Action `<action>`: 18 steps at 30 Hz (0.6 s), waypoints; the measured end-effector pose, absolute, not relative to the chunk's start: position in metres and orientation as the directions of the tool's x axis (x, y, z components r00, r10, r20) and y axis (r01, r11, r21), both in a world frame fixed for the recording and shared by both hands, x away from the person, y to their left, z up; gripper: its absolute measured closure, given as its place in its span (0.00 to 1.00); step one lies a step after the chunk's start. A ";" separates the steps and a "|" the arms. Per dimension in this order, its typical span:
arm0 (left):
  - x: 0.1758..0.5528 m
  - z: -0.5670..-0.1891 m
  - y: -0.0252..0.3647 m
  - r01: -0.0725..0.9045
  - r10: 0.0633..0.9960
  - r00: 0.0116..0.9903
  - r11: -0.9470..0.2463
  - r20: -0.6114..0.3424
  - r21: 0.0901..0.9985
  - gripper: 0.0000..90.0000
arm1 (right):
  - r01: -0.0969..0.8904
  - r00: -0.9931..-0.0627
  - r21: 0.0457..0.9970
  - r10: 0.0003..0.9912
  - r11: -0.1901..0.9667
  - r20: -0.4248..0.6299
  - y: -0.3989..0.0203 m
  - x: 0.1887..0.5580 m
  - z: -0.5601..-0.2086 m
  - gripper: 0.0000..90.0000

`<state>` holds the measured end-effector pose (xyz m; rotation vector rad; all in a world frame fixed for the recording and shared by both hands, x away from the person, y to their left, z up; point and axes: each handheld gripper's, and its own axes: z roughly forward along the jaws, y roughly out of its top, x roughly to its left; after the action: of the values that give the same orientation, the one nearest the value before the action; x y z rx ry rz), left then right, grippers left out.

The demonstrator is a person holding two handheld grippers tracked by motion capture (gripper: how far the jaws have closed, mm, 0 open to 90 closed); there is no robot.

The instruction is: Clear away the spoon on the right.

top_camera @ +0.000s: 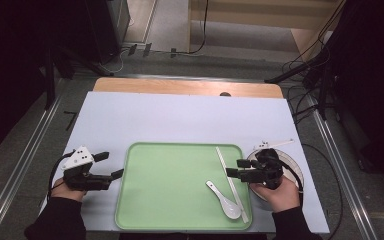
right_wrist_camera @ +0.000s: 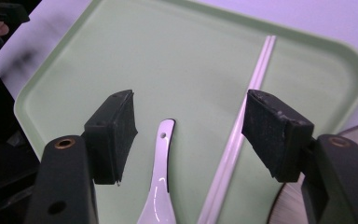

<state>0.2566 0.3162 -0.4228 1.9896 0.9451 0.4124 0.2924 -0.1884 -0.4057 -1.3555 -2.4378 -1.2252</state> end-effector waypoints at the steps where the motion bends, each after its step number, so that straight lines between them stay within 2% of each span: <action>1: 0.257 -0.423 0.316 0.462 0.751 0.657 -0.333 -0.066 0.822 0.20 | 0.752 -0.595 0.598 0.676 0.279 0.434 -0.191 0.293 -0.405 0.39; 18: 0.257 -0.423 0.316 0.464 0.752 0.656 -0.334 -0.065 0.821 0.20 | 0.759 -0.551 0.615 0.714 0.214 0.431 -0.227 0.295 -0.396 0.37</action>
<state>0.2567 0.3164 -0.4227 1.9909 0.9462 0.4123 0.2950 -0.2272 -0.3956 -1.4604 -2.4054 -1.2706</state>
